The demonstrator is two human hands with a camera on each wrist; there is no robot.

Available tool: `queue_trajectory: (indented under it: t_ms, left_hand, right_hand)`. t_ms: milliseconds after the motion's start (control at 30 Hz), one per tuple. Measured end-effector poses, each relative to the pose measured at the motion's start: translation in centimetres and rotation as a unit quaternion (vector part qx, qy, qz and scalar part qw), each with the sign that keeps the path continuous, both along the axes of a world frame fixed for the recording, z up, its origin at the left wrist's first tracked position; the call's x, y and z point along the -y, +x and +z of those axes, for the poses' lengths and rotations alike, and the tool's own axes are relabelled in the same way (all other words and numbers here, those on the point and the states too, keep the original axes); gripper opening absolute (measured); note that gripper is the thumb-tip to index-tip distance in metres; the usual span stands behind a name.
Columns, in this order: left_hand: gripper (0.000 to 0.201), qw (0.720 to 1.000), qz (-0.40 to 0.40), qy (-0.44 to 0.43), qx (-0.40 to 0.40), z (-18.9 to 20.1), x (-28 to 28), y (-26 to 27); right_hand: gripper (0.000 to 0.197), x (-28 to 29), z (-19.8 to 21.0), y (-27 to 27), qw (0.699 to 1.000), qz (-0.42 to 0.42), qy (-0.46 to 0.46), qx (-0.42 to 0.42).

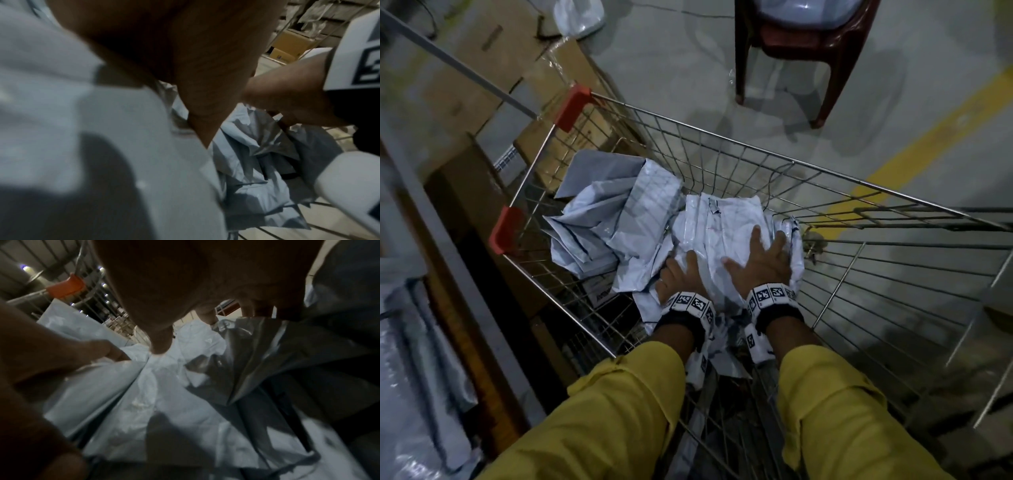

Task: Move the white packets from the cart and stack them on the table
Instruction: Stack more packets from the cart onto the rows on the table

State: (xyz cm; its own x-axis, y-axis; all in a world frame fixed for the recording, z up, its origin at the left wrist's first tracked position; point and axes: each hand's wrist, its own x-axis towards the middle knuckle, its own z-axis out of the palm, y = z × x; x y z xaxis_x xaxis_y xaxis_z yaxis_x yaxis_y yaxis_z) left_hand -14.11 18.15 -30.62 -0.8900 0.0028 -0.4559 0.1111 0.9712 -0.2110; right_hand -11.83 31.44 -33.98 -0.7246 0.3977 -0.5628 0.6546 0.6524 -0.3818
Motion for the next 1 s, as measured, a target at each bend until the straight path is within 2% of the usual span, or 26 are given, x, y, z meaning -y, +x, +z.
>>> queue_trajectory:
  t_ms: [67,100,133,200,267,333,433,500,567,600,733,867,1000]
  left_hand:
    - [0.080,1.000,-0.019,0.017,-0.012,-0.2,0.1,-0.2]
    - [0.076,0.999,-0.022,0.031,-0.012,0.0,0.1,-0.2]
    - [0.077,0.999,-0.020,0.034,-0.014,0.0,0.1,-0.1]
    - [0.093,1.000,0.004,0.029,-0.002,0.4,-0.2,0.2]
    - [0.100,0.999,0.029,0.041,-0.003,2.2,-0.9,0.5]
    - [0.098,0.998,0.031,0.053,0.010,5.0,-1.5,0.4]
    - [0.090,0.997,0.060,0.051,0.019,7.3,-1.9,-0.6]
    - [0.092,0.996,0.070,0.055,-0.013,9.9,-2.2,-1.5]
    - [0.090,0.995,0.061,0.075,0.014,11.8,-2.2,-1.6]
    - [0.090,0.994,0.060,0.083,0.029,12.9,-2.0,-1.4]
    - [0.089,0.988,0.084,0.131,-0.001,18.1,-1.3,-1.0]
    - [0.082,0.977,0.099,0.177,-0.066,24.3,0.6,0.8]
    - [0.083,0.960,0.118,0.225,-0.117,30.0,2.9,3.3]
  right_hand:
    - [0.119,0.0,-0.5,0.3,0.999,0.039,0.000,0.012]
    - [0.122,-0.1,-0.7,0.4,0.999,0.049,-0.002,0.015]
    - [0.121,-0.2,-0.8,0.3,0.998,0.052,-0.008,0.017]
    - [0.110,-0.4,-0.8,0.3,0.998,0.059,-0.011,0.018]
    - [0.100,-0.5,-0.4,0.4,0.997,0.070,0.006,0.010]
    - [0.095,-0.8,0.3,0.6,0.998,0.067,0.006,0.017]
    - [0.095,-1.1,2.1,1.0,0.998,0.017,-0.035,0.047]
    - [0.101,-0.8,3.8,1.3,0.997,-0.021,-0.063,0.049]
    - [0.113,-0.3,5.2,1.6,0.996,-0.043,-0.064,0.050]
    - [0.113,0.0,6.1,1.8,0.995,-0.053,-0.067,0.056]
    - [0.085,1.2,10.3,3.0,0.995,-0.084,-0.034,0.032]
    - [0.097,2.6,16.7,5.1,0.999,-0.050,-0.013,0.003]
    - [0.098,4.1,23.3,7.3,0.997,-0.042,0.002,-0.060]
